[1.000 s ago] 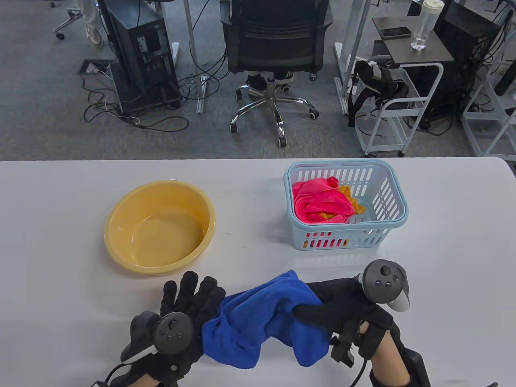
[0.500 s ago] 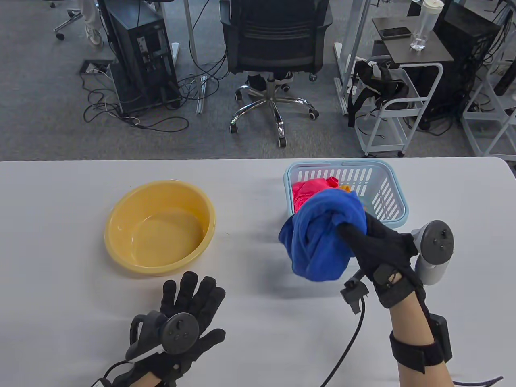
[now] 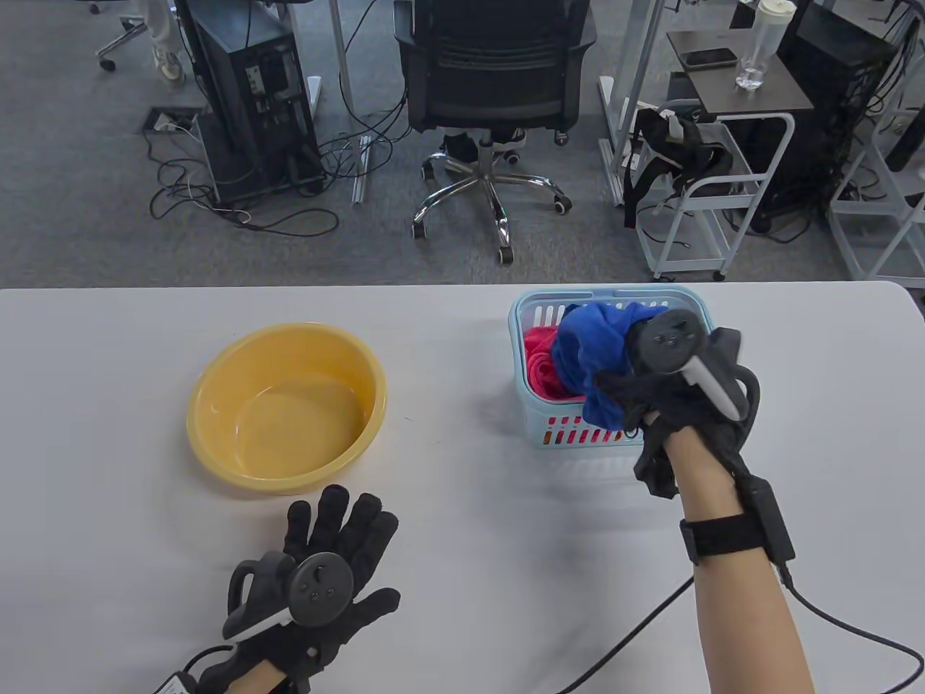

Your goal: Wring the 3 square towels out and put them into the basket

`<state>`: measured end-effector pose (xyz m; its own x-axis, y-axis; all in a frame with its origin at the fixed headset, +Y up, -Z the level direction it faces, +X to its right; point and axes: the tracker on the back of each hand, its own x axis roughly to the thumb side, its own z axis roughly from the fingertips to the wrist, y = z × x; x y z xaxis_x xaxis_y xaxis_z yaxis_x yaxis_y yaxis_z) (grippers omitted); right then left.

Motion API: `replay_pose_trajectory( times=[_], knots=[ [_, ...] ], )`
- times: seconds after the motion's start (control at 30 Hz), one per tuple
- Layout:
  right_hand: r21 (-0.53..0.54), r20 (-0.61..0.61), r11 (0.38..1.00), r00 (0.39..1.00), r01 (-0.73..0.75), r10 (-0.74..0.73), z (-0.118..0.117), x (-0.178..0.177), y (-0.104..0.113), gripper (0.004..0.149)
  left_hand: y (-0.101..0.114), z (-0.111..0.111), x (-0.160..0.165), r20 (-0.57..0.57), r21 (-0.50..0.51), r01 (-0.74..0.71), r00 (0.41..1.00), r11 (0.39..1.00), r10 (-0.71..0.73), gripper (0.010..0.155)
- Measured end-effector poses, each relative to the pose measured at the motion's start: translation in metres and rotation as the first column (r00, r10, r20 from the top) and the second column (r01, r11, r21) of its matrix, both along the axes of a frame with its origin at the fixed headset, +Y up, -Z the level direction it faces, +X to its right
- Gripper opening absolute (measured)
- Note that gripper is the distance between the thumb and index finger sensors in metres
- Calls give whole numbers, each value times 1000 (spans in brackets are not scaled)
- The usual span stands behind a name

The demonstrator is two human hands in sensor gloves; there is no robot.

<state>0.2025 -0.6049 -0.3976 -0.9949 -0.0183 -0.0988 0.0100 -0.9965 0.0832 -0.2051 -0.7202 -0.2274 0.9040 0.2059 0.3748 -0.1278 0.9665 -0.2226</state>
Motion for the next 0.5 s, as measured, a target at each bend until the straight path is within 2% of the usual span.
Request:
replay_pose_trajectory(
  times=[0.07, 0.23, 0.5],
  knots=[
    [109, -93, 992, 995, 56, -46, 12, -9, -5, 85, 2, 0, -2, -7, 0, -13, 1000, 1000, 13, 87],
    [208, -299, 927, 923, 312, -243, 56, -23, -7, 81, 1, -1, -3, -8, -7, -7, 1000, 1000, 7, 87],
    [232, -506, 890, 829, 394, -235, 121, -45, -14, 79, 2, 1, -2, -13, 10, -10, 1000, 1000, 10, 88]
  ],
)
